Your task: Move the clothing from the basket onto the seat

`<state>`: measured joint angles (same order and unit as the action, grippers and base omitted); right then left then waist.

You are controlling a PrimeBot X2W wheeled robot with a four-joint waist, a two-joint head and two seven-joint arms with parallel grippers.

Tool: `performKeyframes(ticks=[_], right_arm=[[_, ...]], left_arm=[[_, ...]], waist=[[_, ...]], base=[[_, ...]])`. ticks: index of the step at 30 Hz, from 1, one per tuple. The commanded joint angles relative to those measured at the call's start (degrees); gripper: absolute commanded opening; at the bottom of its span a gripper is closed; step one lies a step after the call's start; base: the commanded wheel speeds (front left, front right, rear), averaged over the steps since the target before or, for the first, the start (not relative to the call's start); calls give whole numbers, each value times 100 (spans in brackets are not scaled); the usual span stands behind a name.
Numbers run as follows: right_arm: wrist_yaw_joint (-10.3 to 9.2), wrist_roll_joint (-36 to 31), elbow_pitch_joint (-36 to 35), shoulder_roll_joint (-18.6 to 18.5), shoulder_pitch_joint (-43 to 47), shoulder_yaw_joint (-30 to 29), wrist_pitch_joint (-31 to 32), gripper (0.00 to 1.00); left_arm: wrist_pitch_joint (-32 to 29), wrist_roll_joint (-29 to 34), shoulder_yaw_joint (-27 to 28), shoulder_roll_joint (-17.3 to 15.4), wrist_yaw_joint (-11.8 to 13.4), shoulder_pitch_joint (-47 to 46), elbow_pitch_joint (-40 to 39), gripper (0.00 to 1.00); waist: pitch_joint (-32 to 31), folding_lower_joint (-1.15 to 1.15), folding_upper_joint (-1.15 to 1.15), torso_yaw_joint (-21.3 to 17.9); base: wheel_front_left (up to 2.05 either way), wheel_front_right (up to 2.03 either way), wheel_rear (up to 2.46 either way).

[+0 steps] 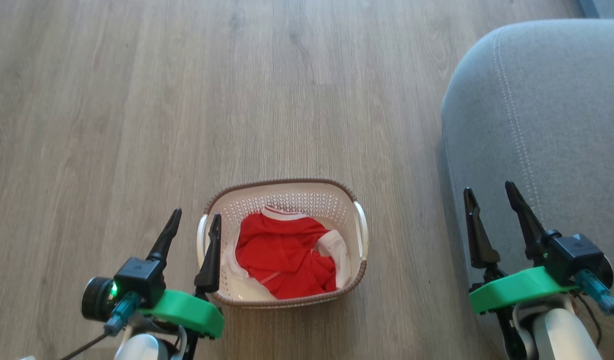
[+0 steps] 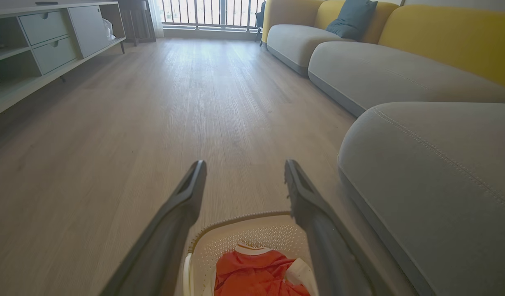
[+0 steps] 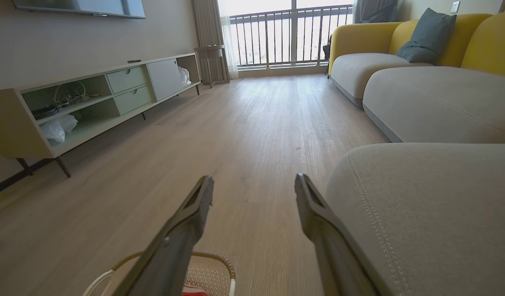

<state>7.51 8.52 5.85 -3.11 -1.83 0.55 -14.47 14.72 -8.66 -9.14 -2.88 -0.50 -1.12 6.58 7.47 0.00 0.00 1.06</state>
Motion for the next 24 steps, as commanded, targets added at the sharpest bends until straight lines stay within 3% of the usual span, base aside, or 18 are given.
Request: performKeyframes(ticks=[1,9,16,24], right_arm=[[-2,-63,-209,23,-253,115,-52,100],[-2,-375,-191,23,-431,74,-52,100],[-2,-172,-192,24,-664,-66,-52,100],[-2,4,-327,24,-955,-62,-52,100]], left_arm=[[28,-25,184,1,-42,-281,-167,100],[28,97,166,1,-247,-559,-70,100],[28,481,30,-7,-513,-949,678,100],[28,1137,-596,-548,-604,-1634,1443,100]], waist=[[66,0,0,-20],[726,0,0,-143],[1555,0,0,-329],[2688,0,0,-669]], base=[[0,0,0],[0,0,0],[0,0,0],[0,0,0]])
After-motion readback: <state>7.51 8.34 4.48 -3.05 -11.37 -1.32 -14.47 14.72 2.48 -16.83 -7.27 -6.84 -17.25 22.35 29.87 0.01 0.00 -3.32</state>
